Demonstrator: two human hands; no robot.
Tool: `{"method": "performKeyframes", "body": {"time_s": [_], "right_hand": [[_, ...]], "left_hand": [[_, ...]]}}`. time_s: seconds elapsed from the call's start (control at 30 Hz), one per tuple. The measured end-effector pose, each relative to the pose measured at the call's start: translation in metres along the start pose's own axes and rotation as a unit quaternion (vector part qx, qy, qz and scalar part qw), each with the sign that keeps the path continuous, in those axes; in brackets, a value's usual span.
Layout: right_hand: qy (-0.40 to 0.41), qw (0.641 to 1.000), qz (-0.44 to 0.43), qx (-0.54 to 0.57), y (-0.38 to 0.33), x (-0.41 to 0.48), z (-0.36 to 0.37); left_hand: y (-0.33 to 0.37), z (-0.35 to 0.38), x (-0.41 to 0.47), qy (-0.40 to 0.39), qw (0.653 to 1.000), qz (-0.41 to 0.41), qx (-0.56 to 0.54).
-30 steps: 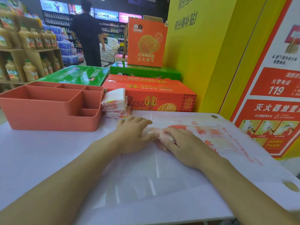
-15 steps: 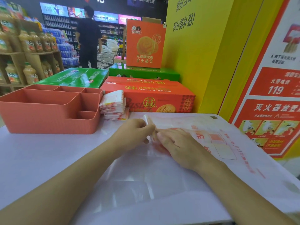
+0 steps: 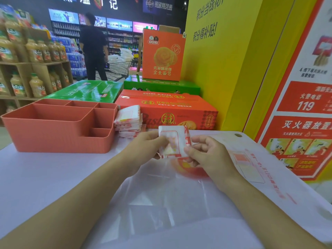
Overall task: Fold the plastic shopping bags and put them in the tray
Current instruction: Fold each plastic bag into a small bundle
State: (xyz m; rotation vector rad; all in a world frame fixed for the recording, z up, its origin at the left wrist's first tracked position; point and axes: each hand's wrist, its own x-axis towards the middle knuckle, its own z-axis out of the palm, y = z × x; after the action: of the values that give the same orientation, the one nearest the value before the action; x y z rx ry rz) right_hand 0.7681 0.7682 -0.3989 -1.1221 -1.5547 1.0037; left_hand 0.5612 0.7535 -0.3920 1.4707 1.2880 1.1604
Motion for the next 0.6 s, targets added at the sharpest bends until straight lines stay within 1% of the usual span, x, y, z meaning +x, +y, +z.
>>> {"method": "performKeyframes", "body": {"time_s": [0.1, 0.17, 0.2, 0.23, 0.27, 0.3, 0.33, 0.4, 0.43, 0.47, 0.6], "right_hand": [[-0.006, 0.991, 0.061, 0.118, 0.002, 0.003, -0.001], [-0.01, 0.981, 0.099, 0.169, -0.001, 0.007, -0.003], [-0.012, 0.977, 0.113, 0.182, -0.003, 0.009, -0.004], [-0.012, 0.973, 0.124, 0.195, -0.007, 0.011, -0.003], [-0.009, 0.969, 0.13, 0.211, -0.01, 0.015, -0.002], [-0.006, 0.964, 0.133, 0.228, -0.014, 0.019, 0.001], [-0.004, 0.96, 0.136, 0.246, -0.019, 0.024, 0.006], [-0.013, 0.949, 0.143, 0.281, -0.027, 0.035, 0.019], [-0.023, 0.944, 0.145, 0.297, -0.032, 0.041, 0.028], [-0.034, 0.94, 0.145, 0.308, -0.037, 0.048, 0.037], [-0.054, 0.93, 0.152, 0.331, -0.058, 0.076, 0.081]], "left_hand": [[-0.001, -0.001, 0.0, 0.007, 1.0, -0.003, 0.004], [0.0, -0.003, 0.001, 0.026, 1.0, -0.011, 0.006], [0.0, -0.004, 0.002, 0.049, 0.998, -0.011, 0.029], [-0.002, -0.008, 0.003, 0.076, 0.994, -0.004, 0.083], [-0.004, -0.012, 0.006, 0.097, 0.981, 0.01, 0.169], [-0.007, -0.017, 0.007, 0.1, 0.958, 0.022, 0.269], [-0.009, -0.02, 0.007, 0.084, 0.929, 0.027, 0.359], [-0.014, -0.023, 0.007, 0.025, 0.879, 0.02, 0.476], [-0.015, -0.022, 0.005, 0.002, 0.862, 0.016, 0.507], [-0.017, -0.021, 0.005, -0.008, 0.854, 0.015, 0.52], [-0.021, -0.022, 0.007, 0.018, 0.857, 0.027, 0.513]]}}
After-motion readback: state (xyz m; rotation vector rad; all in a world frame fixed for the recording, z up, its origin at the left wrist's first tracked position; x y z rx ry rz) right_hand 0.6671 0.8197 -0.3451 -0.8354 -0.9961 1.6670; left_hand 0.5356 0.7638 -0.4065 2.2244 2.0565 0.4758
